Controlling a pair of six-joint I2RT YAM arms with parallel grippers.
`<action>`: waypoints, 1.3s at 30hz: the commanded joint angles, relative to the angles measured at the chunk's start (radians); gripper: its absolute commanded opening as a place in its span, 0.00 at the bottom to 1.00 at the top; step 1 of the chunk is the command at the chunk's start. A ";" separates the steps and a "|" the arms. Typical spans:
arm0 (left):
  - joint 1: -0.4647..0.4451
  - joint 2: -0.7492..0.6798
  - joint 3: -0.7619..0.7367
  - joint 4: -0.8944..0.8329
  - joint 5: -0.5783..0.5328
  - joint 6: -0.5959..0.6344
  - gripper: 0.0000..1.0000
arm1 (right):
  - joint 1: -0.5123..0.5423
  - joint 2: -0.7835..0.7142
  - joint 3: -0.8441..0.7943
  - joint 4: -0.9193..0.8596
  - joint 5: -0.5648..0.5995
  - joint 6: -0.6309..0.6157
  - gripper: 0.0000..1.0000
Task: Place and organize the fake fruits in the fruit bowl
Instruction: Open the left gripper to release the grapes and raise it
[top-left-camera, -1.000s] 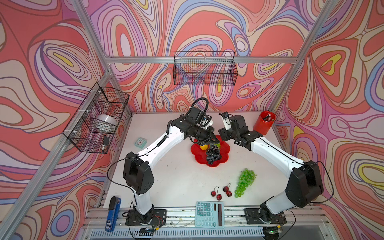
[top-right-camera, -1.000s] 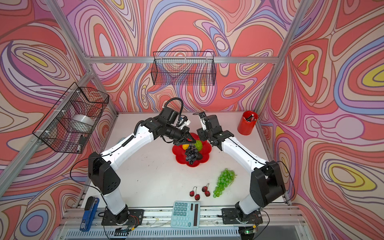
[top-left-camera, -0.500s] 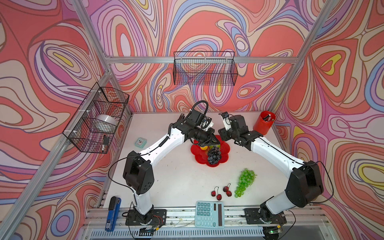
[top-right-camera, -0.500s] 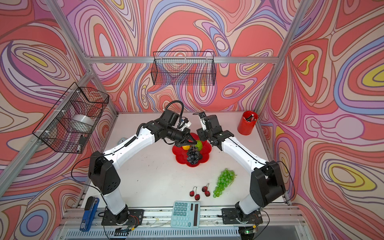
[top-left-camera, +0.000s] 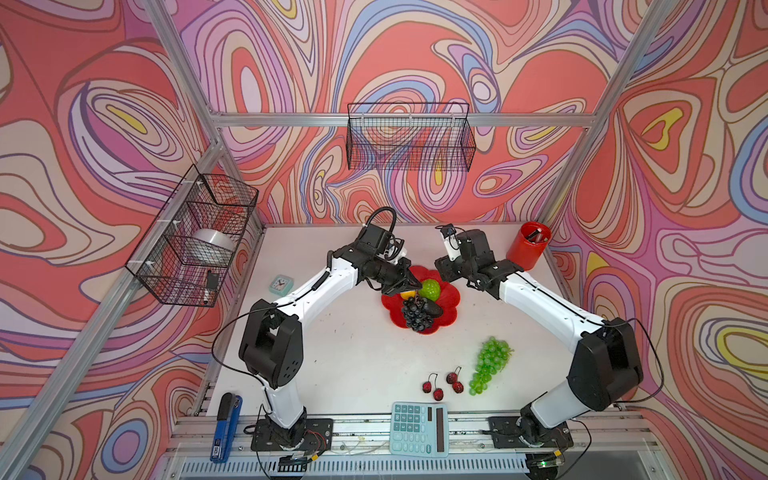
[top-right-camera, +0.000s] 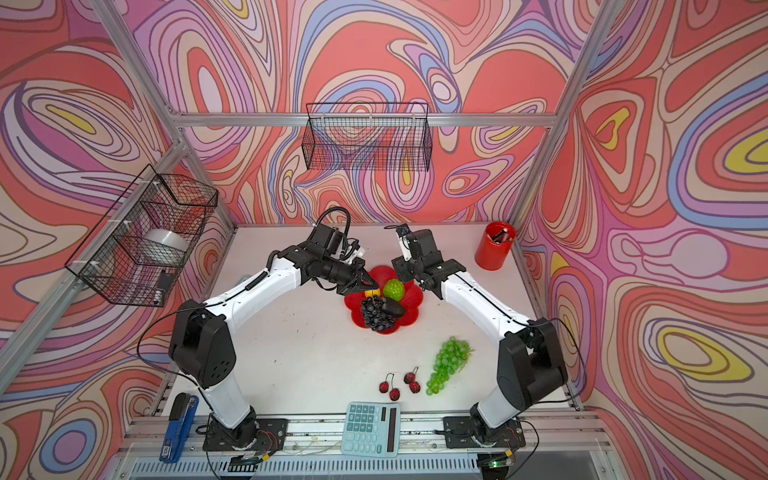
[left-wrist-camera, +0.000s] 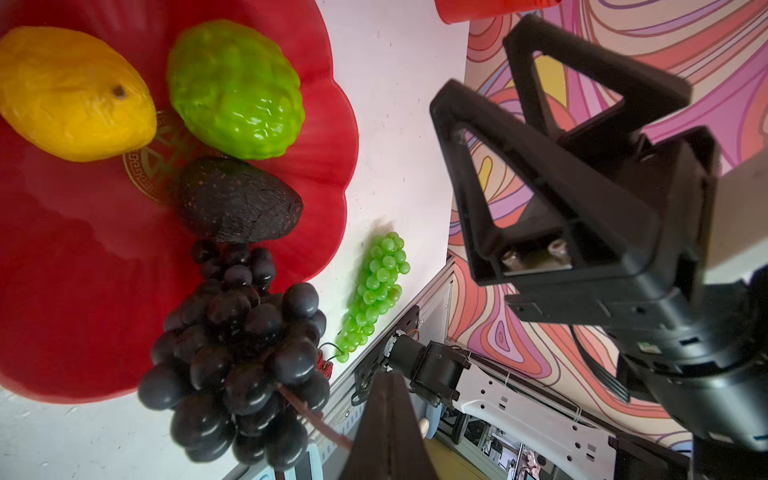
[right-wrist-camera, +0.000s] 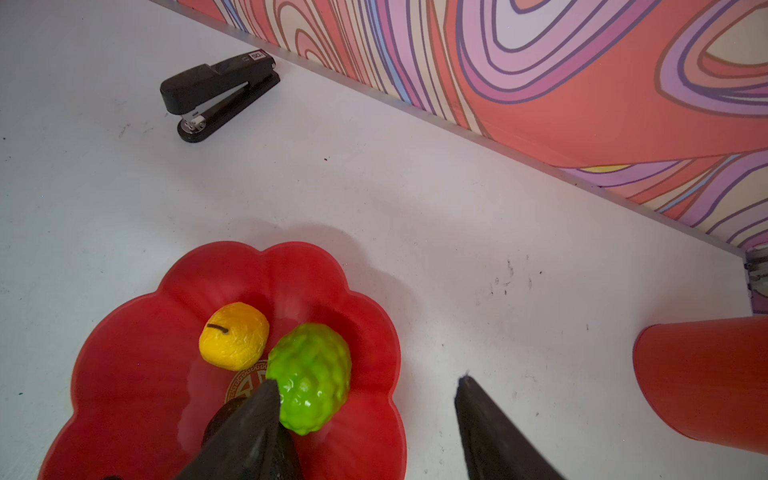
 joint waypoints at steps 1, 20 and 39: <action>0.015 -0.006 0.005 0.017 0.015 0.034 0.00 | -0.005 0.018 0.031 -0.011 -0.013 0.009 0.70; 0.087 0.169 0.079 0.018 0.017 0.089 0.00 | -0.005 0.050 0.057 -0.024 -0.027 0.005 0.70; 0.123 0.277 0.122 0.043 -0.017 0.084 0.13 | -0.004 0.037 0.061 -0.045 -0.055 0.019 0.70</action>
